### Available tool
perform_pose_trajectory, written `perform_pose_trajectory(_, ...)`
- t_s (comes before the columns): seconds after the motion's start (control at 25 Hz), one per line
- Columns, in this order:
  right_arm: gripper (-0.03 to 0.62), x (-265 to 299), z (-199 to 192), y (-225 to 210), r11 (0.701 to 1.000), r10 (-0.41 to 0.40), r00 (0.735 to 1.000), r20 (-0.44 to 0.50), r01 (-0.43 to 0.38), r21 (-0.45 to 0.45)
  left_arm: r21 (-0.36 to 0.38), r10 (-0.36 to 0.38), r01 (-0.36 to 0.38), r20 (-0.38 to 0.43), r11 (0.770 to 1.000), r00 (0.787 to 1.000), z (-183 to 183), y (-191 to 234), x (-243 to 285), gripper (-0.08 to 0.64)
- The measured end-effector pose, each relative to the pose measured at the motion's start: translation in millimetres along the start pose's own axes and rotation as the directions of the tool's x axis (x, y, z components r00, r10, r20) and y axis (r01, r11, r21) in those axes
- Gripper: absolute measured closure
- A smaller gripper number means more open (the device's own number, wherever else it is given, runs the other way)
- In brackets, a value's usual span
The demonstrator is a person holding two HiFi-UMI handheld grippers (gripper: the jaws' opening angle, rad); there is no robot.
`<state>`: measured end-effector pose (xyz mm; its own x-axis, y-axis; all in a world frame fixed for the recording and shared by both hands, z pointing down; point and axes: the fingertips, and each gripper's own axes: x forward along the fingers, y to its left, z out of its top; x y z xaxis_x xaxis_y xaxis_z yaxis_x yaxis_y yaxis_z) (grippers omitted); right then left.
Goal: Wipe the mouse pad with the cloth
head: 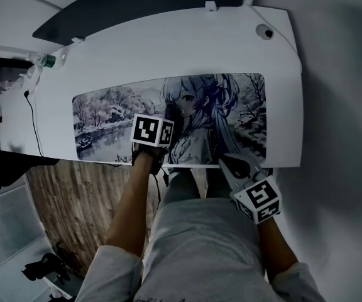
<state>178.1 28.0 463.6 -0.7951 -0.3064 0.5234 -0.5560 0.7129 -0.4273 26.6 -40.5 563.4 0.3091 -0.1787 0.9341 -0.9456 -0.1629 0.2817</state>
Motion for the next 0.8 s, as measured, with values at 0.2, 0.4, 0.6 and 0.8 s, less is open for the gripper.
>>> perform_pose_trajectory(0.2, 0.586, -8.2, -1.4, -7.4, 1.000, -0.005, 1.000, 0.010, 0.005, 0.008, 0.013, -0.045, 0.045, -0.003, 0.999, 0.999, 8.9, -31.7, 11.3, 0.456)
perform_pose_trajectory(0.4, 0.586, -16.4, -3.6, -17.0, 1.000, -0.017, 1.000, 0.020, 0.017, 0.022, 0.052, -0.074, 0.075, -0.019, 0.996, 0.997, 16.9, -61.4, 22.5, 0.456)
perform_pose_trajectory(0.6, 0.584, -26.1, -7.6, -26.4, 0.999, -0.033, 0.999, 0.030, 0.032, 0.039, 0.083, -0.107, 0.109, -0.031, 0.991, 0.994, 23.5, -88.6, 31.9, 0.456)
perform_pose_trajectory(0.8, 0.586, -37.3, -10.4, -38.5, 0.997, -0.055, 0.998, 0.041, 0.053, 0.059, 0.115, -0.130, 0.135, -0.045, 0.984, 0.990, 31.4, -114.8, 41.7, 0.456)
